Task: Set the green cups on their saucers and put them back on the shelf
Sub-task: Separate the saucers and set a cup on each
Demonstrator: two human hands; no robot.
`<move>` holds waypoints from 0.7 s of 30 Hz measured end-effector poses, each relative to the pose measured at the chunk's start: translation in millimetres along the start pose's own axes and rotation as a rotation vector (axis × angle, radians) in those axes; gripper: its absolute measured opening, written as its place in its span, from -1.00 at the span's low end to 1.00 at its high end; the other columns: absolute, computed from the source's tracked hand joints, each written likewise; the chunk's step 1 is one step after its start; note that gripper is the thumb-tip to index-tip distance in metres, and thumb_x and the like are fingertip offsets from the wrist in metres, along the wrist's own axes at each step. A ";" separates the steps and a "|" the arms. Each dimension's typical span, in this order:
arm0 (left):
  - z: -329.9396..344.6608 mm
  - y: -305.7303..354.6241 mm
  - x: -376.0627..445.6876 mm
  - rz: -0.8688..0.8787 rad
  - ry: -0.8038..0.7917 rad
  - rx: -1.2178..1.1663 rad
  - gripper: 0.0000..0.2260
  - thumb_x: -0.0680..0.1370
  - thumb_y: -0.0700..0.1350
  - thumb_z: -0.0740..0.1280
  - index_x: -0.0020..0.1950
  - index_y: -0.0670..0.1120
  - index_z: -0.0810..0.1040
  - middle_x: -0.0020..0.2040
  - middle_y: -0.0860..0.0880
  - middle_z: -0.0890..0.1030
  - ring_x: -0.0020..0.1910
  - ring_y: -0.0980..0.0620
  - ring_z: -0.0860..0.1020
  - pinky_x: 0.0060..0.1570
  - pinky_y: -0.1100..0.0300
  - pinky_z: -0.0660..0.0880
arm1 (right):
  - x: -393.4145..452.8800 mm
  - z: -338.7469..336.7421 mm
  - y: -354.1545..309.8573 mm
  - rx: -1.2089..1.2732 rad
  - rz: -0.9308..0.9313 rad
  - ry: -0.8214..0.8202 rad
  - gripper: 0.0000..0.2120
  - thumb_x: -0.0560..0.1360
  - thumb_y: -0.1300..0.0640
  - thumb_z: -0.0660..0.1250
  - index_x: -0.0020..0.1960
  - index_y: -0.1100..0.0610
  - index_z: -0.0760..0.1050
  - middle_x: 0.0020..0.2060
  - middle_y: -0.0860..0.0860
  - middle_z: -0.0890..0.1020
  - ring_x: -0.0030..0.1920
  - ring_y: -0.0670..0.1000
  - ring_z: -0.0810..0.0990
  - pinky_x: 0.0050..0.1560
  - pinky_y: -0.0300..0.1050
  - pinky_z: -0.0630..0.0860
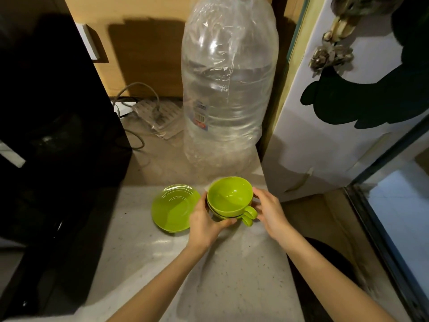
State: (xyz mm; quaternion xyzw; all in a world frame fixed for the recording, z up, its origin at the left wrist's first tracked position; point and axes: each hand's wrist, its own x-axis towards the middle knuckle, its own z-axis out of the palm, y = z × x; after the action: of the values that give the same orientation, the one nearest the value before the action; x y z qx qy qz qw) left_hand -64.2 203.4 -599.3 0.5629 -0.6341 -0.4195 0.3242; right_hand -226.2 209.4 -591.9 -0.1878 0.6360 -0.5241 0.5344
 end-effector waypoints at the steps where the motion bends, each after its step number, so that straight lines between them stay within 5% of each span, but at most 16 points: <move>1: -1.4 -0.1 1.3 -0.010 -0.019 0.029 -0.16 0.13 -0.06 0.61 0.33 -0.15 0.33 0.17 -0.02 0.55 0.16 0.04 0.52 -0.04 0.51 0.36 | 2.4 -0.2 -4.1 -0.038 0.011 0.003 -0.89 0.51 0.13 0.23 -0.09 0.10 0.53 -0.17 0.06 0.62 -0.10 0.10 0.57 -0.21 -0.10 0.53; 3: -8.1 2.5 4.5 -0.048 -0.079 0.068 -0.03 0.17 -0.06 0.59 0.44 -0.20 0.16 0.35 -0.12 0.46 0.29 -0.06 0.46 0.16 0.28 0.39 | 9.3 0.4 -14.6 -0.159 0.002 0.009 -0.88 0.48 0.19 0.24 -0.16 0.14 0.54 -0.18 0.12 0.67 -0.11 0.12 0.57 -0.19 -0.11 0.52; 5: -21.2 5.5 8.9 -0.091 -0.145 0.059 0.00 0.20 -0.14 0.58 0.48 -0.19 0.06 0.41 -0.16 0.37 0.31 -0.08 0.45 0.24 0.13 0.41 | 10.1 4.5 -29.1 -0.453 -0.096 0.000 -0.79 0.48 0.18 0.26 0.08 0.21 0.54 0.11 0.17 0.61 0.12 0.14 0.53 0.08 -0.08 0.44; 9: -58.2 8.3 13.7 0.005 -0.074 0.058 -0.34 0.27 -0.22 0.52 0.34 -0.15 0.38 0.28 -0.11 0.53 0.09 0.08 0.53 -0.04 0.36 0.47 | -9.9 33.7 -51.0 -1.007 -0.522 -0.075 -0.57 0.51 0.15 0.24 0.36 0.21 0.35 0.33 0.15 0.45 0.36 0.11 0.37 0.29 -0.15 0.25; 11: -71.6 2.8 13.8 0.067 0.056 0.088 -0.39 0.29 -0.14 0.52 0.30 -0.13 0.43 0.25 -0.09 0.55 0.15 0.06 0.52 0.06 0.33 0.43 | -19.9 54.9 -51.2 -1.053 -0.631 -0.153 -0.61 0.51 0.20 0.23 0.33 0.22 0.37 0.31 0.16 0.47 0.34 0.11 0.39 0.26 -0.20 0.23; 17: -96.5 -39.2 13.7 -0.005 0.009 0.336 0.22 0.02 0.34 0.46 0.49 -0.14 0.00 0.54 -0.13 0.07 0.52 -0.02 0.01 0.42 0.25 -0.04 | -28.7 114.3 -13.5 -0.898 -0.549 -0.349 -0.56 0.54 0.28 0.15 0.41 0.27 0.25 0.39 0.18 0.38 0.39 0.09 0.35 0.32 -0.22 0.20; 21: -95.9 -60.7 12.8 -0.031 -0.058 0.404 0.34 -0.10 0.51 0.31 0.49 -0.17 -0.04 0.54 -0.18 0.02 0.53 -0.07 -0.04 0.47 0.06 -0.03 | -28.7 131.2 19.9 -0.966 -0.405 -0.365 -0.41 0.55 0.21 0.16 0.49 0.27 -0.02 0.51 0.20 0.07 0.52 0.10 0.04 0.42 -0.23 -0.06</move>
State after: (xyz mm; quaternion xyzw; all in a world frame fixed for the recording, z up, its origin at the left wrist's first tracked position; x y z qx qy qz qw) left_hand 45.4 174.0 -612.6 0.6138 -0.7058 -0.3046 0.1798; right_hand -94.5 178.7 -579.5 -0.6176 0.6525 -0.2242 0.3776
